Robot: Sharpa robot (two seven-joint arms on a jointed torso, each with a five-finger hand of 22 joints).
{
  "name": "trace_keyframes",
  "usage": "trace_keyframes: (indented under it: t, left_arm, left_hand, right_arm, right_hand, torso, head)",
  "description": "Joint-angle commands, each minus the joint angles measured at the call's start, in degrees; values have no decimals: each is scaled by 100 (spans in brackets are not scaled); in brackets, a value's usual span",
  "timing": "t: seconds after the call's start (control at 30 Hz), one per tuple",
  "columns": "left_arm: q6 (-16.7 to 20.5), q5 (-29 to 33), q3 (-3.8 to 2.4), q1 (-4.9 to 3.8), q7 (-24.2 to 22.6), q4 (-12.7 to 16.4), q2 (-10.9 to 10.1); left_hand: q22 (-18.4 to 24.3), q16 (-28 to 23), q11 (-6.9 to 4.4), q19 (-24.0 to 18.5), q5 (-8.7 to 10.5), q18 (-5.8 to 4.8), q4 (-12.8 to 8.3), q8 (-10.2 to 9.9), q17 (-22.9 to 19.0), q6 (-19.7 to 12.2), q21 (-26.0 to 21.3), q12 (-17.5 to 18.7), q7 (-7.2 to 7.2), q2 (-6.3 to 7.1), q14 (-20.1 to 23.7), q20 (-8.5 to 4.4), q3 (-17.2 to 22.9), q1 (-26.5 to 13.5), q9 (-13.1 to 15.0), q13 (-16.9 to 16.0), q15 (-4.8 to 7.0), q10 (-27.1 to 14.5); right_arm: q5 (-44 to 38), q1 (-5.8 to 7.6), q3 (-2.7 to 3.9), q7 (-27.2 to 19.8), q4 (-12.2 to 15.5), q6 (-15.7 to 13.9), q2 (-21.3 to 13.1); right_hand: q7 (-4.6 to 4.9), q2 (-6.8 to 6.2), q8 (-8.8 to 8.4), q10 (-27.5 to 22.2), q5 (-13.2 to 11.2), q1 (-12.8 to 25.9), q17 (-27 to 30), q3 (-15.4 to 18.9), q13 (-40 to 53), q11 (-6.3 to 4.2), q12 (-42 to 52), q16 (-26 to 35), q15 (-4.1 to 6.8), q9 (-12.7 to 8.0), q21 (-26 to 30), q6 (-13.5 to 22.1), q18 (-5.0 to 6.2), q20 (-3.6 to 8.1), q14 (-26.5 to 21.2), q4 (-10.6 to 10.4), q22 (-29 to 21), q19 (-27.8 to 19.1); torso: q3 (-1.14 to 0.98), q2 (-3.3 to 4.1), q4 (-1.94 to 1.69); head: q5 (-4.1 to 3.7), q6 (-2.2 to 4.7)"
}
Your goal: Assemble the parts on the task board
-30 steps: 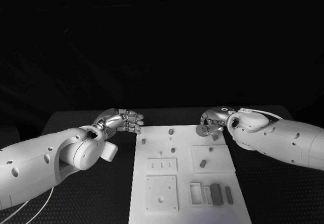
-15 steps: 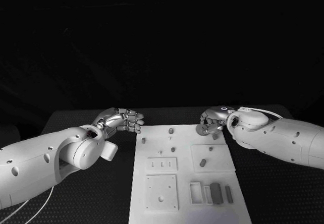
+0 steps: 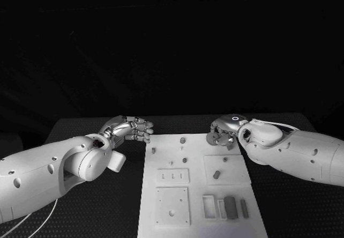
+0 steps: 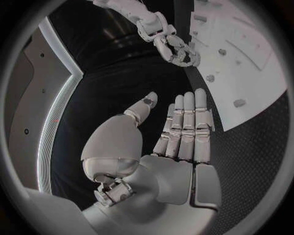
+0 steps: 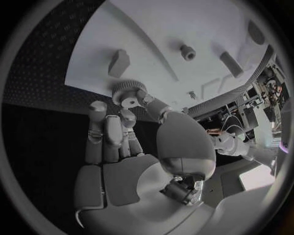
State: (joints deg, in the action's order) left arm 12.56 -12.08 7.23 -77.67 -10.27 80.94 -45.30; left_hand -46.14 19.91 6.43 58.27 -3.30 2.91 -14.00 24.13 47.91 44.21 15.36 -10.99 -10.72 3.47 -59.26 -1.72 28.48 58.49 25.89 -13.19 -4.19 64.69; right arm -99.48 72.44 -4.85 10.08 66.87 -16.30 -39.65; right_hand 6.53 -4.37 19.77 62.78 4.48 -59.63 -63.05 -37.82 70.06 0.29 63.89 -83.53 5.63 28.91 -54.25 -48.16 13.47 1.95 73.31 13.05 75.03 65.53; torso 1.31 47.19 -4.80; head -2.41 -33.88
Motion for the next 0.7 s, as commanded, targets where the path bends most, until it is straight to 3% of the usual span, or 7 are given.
trace_keyframes:
  t: [0.03,0.23,0.47,0.57,0.7]
  left_arm:
    - [-26,-13,-6,-7,-45,34,35]
    - [-36,-13,-6,-8,-45,69,68]
    - [-13,-13,-6,-8,-43,86,-1]
    - [-17,-13,-6,-8,-42,73,2]
    - [-32,-13,-6,-8,-46,77,23]
  left_hand:
    - [-9,-23,41,-24,18,86,38,-34,9,-5,-22,36,-35,13,-26,27,8,-17,7,-10,-9,-3]
    - [-11,-26,41,-22,18,86,38,-36,13,-5,-23,38,-35,12,-28,27,8,-16,9,-13,-8,-1]
    - [-13,-29,41,-22,18,86,37,-37,17,-6,-24,41,-36,14,-30,27,7,-15,10,-16,-8,0]
    - [-14,-30,41,-21,18,86,37,-38,19,-6,-24,43,-36,15,-31,27,7,-14,11,-17,-8,0]
    - [-15,-33,41,-21,18,86,37,-39,21,-7,-25,45,-36,15,-32,27,7,-14,12,-19,-8,1]
  right_arm:
    - [-414,81,61,353,224,-389,-52]
    - [-556,118,95,458,634,-505,-70]
    - [-569,118,92,383,864,-554,161]
    - [-575,115,43,347,854,-557,317]
    - [-665,75,-54,333,842,-550,533]
  right_hand:
    - [3,-104,6,49,10,15,-5,-40,-19,-2,28,-16,-5,52,-14,-705,153,9,48,-36,81,56]
    - [-4,-171,2,69,9,-2,-39,-63,-48,-10,26,-27,3,60,-13,-727,153,23,91,-58,79,82]
    - [-6,-214,-10,85,8,7,-45,-74,-74,-12,23,-29,8,63,-9,-732,153,32,113,-101,75,106]
    - [-6,-224,-13,87,8,7,-50,-76,-79,-13,23,-30,9,63,-7,-733,153,34,119,-109,74,110]
    - [-5,-242,-23,89,8,4,-57,-81,-86,-12,23,-32,10,62,-5,-724,153,38,127,-118,74,117]
  torso:
    - [2,-3,8]
    - [7,-4,19]
    - [-12,5,14]
    - [-15,3,16]
    - [-1,4,-7]
  head:
    - [-10,19]
    - [-1,54]
    - [52,82]
    - [66,84]
    - [45,92]
